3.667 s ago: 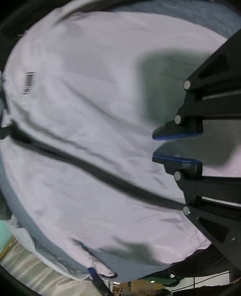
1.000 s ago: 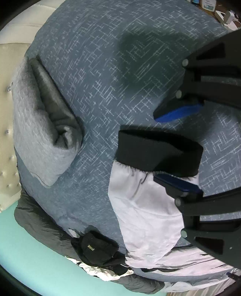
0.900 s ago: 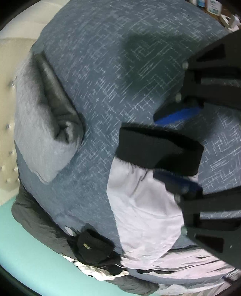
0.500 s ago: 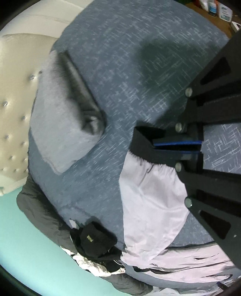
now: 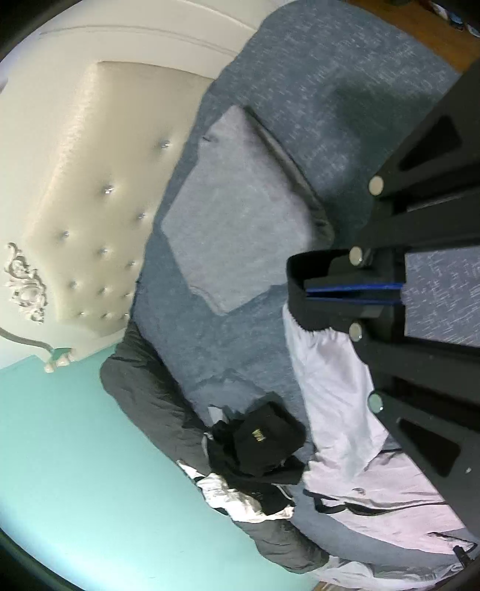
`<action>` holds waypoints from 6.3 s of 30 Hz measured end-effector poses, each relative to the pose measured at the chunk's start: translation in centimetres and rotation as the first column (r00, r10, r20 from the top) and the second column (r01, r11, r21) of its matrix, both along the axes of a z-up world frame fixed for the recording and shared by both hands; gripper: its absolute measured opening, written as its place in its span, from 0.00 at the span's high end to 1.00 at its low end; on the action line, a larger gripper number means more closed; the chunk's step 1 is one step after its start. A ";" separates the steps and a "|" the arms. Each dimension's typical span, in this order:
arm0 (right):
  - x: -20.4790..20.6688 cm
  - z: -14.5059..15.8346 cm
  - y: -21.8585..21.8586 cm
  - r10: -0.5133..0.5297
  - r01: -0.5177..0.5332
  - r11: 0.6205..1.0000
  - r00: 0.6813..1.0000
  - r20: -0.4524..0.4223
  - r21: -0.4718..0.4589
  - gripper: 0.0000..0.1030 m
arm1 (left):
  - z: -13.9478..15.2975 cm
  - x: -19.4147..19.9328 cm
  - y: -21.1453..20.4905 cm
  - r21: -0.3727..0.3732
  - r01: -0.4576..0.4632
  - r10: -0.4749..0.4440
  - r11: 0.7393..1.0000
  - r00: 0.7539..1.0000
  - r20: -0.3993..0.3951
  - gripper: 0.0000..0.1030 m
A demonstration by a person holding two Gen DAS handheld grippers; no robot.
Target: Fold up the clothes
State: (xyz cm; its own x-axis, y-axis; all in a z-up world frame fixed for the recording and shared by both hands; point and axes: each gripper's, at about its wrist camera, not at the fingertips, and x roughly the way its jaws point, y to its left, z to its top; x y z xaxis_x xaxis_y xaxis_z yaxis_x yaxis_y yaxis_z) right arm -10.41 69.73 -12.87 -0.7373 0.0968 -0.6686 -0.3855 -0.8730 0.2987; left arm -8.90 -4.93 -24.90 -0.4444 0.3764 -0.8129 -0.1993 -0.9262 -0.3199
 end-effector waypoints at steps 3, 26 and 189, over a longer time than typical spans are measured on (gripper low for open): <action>-0.6 0.8 0.1 0.001 -0.001 1.000 1.000 -0.012 0.002 0.98 | 0.0 0.0 0.1 -0.002 0.003 -0.003 1.000 1.000 0.002 0.30; -11.4 11.2 -16.8 0.279 -0.271 0.955 0.959 -0.054 0.117 0.98 | -0.6 -3.6 1.9 0.062 0.015 -0.012 0.998 0.999 -0.051 0.29; -12.1 -12.1 -34.9 0.579 -0.552 0.815 0.780 0.238 -0.176 0.59 | -5.8 -3.9 -3.2 -0.089 0.004 -0.008 0.996 0.999 -0.043 0.93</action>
